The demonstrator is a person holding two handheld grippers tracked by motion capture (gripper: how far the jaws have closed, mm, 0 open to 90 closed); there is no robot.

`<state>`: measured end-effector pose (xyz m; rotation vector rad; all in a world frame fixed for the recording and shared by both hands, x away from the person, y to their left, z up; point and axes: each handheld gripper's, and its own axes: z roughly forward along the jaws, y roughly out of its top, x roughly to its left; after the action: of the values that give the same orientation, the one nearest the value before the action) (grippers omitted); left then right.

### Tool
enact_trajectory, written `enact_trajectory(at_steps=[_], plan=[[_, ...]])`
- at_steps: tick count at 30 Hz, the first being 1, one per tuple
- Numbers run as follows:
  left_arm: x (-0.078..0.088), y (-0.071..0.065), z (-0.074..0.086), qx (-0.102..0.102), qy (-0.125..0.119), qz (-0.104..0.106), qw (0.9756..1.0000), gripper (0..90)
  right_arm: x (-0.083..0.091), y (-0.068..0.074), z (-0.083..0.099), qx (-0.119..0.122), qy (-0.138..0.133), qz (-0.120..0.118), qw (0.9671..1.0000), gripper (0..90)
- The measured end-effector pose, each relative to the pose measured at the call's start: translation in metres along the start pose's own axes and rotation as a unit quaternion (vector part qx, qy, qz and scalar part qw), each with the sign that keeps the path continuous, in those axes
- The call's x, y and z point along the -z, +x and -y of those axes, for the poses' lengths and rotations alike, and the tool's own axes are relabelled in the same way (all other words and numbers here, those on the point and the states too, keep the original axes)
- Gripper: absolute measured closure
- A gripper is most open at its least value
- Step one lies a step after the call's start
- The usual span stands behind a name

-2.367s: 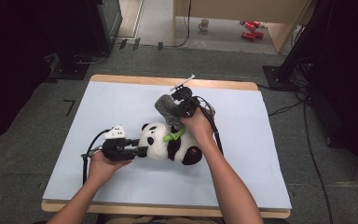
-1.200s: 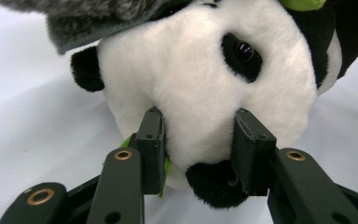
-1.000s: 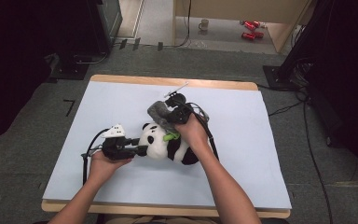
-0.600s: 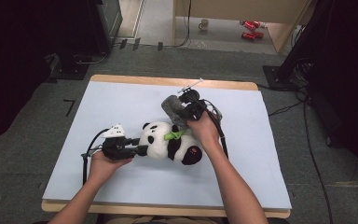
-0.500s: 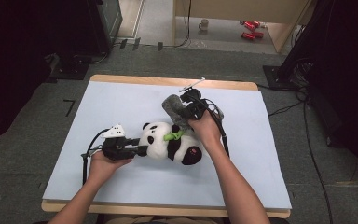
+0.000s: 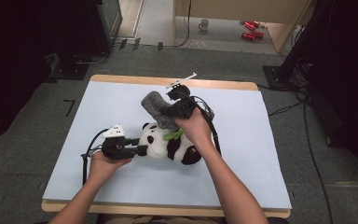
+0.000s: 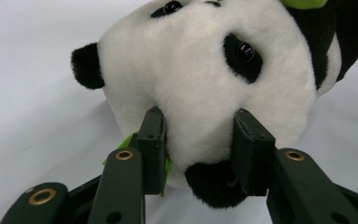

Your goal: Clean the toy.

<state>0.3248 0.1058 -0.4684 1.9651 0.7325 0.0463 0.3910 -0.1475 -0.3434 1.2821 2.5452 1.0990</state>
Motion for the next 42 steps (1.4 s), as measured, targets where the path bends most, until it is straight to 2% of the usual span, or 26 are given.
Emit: enact_trajectory(at_steps=[2,3,4,6,8,10,11,13,14,15,18,22,23,24,26,27,28,29,30,31,32,33,36,38,42], plan=[[0.001,0.001,-0.002,0.006,-0.005,-0.002,1.0,62.2,-0.001,0.009,-0.003,0.007,-0.003,-0.01,0.9999,77.5],[0.001,0.003,-0.003,0.016,-0.009,-0.002,0.9998,62.2,-0.001,0.009,-0.003,0.007,-0.003,-0.01,0.9999,77.5],[0.001,0.004,-0.004,0.032,-0.014,-0.002,0.9994,64.1,-0.004,0.018,-0.004,0.011,0.001,-0.018,0.9998,77.4],[0.001,0.005,-0.005,0.035,-0.015,-0.003,0.9993,65.3,-0.006,0.019,-0.003,0.013,0.002,-0.019,0.9997,77.3],[0.0,0.005,-0.008,0.037,-0.012,-0.004,0.9992,65.8,-0.013,0.023,0.001,0.004,0.007,-0.032,0.9994,77.3],[0.001,0.005,-0.011,0.037,-0.01,-0.007,0.9992,66.7,-0.02,0.024,0.006,0.001,0.017,-0.035,0.9993,77.3],[0.0,0.005,-0.011,0.036,-0.004,-0.012,0.9993,67.2,-0.029,0.024,0.014,0.0,0.03,-0.029,0.9991,77.3],[0.0,0.006,-0.01,0.036,-0.005,-0.011,0.9993,67.5,-0.031,0.018,0.021,-0.016,0.016,-0.04,0.9989,77.3],[0.0,0.006,-0.01,0.036,-0.005,-0.011,0.9993,67.5,-0.031,0.018,0.021,-0.016,0.016,-0.04,0.9989,77.3],[-0.001,0.005,-0.01,0.033,-0.005,-0.013,0.9994,67.6,-0.031,0.014,0.025,-0.01,0.01,-0.032,0.9994,77.1],[-0.001,0.005,-0.01,0.032,-0.006,-0.011,0.9994,67.7,-0.029,0.011,0.027,-0.005,0.01,-0.028,0.9995,77.0],[-0.001,0.007,-0.01,0.037,-0.001,-0.008,0.9993,67.8,-0.027,0.005,0.029,-0.005,0.009,-0.014,0.9998,77.0],[-0.001,0.007,-0.01,0.037,-0.001,-0.008,0.9993,67.8,-0.024,-0.001,0.03,-0.009,0.008,0.0,0.9999,77.1],[-0.001,0.007,-0.009,0.032,0.001,-0.006,0.9995,67.8,-0.023,-0.005,0.032,-0.017,0.009,-0.003,0.9998,77.1],[-0.001,0.008,-0.009,0.029,0.001,-0.005,0.9996,67.8,-0.022,-0.015,0.037,-0.04,0.007,-0.028,0.9988,77.1],[-0.001,0.008,-0.009,0.029,0.001,-0.005,0.9996,67.8,-0.022,-0.015,0.037,-0.04,0.007,-0.028,0.9988,77.1],[-0.001,0.008,-0.009,0.033,0.0,-0.004,0.9994,67.8,-0.02,-0.018,0.038,-0.038,0.012,-0.011,0.9992,77.1],[-0.001,0.009,-0.009,0.036,-0.002,-0.002,0.9994,67.8,-0.018,-0.025,0.042,-0.02,0.03,0.033,0.9988,77.2],[-0.001,0.009,-0.009,0.036,-0.002,-0.002,0.9994,67.8,-0.018,-0.025,0.042,-0.02,0.03,0.033,0.9988,77.2],[-0.001,0.008,-0.01,0.039,-0.007,0.0,0.9992,67.9,-0.016,-0.037,0.047,-0.05,0.027,0.015,0.9983,77.3],[-0.001,0.008,-0.01,0.039,-0.007,0.0,0.9992,67.8,-0.016,-0.037,0.047,-0.05,0.027,0.015,0.9983,77.3],[-0.001,0.009,-0.011,0.045,-0.011,0.001,0.9989,67.9,-0.014,-0.043,0.048,-0.061,0.023,0.014,0.9978,77.4],[0.0,0.009,-0.012,0.047,-0.008,0.0,0.9989,68.3,-0.012,-0.042,0.043,-0.06,0.022,0.02,0.9977,77.5],[0.0,0.009,-0.013,0.051,-0.007,-0.001,0.9987,68.7,-0.008,-0.04,0.039,-0.065,0.009,0.007,0.9978,77.8],[0.0,0.009,-0.016,0.051,-0.007,-0.004,0.9987,69.8,0.0,-0.033,0.032,-0.057,-0.004,0.005,0.9983,77.8]])
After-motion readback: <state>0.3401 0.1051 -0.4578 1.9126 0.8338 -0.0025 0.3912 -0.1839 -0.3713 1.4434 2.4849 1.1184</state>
